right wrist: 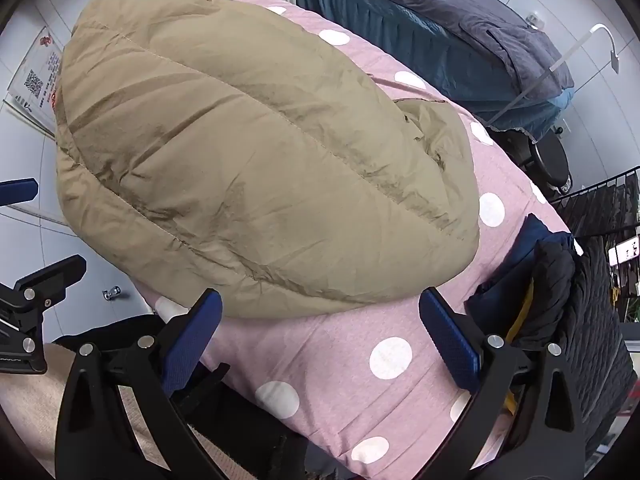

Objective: Fold large clothes

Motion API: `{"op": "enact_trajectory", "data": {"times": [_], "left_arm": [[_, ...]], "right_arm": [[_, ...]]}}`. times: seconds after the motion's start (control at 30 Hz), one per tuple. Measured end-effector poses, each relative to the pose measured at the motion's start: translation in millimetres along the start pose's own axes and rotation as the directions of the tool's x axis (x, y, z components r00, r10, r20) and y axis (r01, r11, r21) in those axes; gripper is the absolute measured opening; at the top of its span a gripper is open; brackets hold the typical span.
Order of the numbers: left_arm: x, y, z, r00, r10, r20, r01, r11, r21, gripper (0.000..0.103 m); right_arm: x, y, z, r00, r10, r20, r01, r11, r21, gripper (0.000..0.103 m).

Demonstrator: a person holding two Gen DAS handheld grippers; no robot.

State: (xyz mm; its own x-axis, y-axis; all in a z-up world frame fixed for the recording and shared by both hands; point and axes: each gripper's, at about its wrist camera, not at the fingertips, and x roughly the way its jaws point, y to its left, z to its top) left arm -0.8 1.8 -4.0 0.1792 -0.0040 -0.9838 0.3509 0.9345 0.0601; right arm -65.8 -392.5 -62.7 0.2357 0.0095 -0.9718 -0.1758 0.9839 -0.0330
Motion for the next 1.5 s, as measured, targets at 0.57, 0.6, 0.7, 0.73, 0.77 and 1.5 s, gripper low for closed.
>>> {"op": "enact_trajectory", "data": {"times": [0.57, 0.6, 0.7, 0.73, 0.77, 1.5], "left_arm": [[2, -1, -1, 1.0, -0.024, -0.016, 0.024, 1.0, 0.01, 0.097], [3, -1, -1, 0.999, -0.027, -0.02, 0.027, 1.0, 0.01, 0.097], [4, -2, -1, 0.999, -0.041, -0.028, 0.041, 0.999, 0.009, 0.097], [4, -2, -1, 0.999, -0.045, -0.027, 0.045, 0.999, 0.01, 0.097], [4, -2, -2, 0.999, -0.046, -0.026, 0.046, 0.999, 0.011, 0.097], [6, -4, -2, 0.999, -0.018, -0.035, 0.019, 0.999, 0.027, 0.097]], "right_arm": [[8, -3, -4, 1.0, 0.001, -0.003, -0.001, 1.0, 0.001, 0.097], [8, -5, -3, 1.0, 0.003, -0.002, -0.003, 1.0, 0.001, 0.097], [8, -4, -4, 1.0, 0.001, -0.004, -0.001, 1.0, 0.0, 0.097], [8, -5, -3, 1.0, 0.003, -0.003, -0.003, 1.0, 0.0, 0.097], [8, -5, -4, 1.0, 0.003, -0.003, -0.003, 1.0, 0.001, 0.097], [11, -5, -9, 1.0, 0.009, -0.004, -0.009, 1.0, 0.008, 0.097]]}}
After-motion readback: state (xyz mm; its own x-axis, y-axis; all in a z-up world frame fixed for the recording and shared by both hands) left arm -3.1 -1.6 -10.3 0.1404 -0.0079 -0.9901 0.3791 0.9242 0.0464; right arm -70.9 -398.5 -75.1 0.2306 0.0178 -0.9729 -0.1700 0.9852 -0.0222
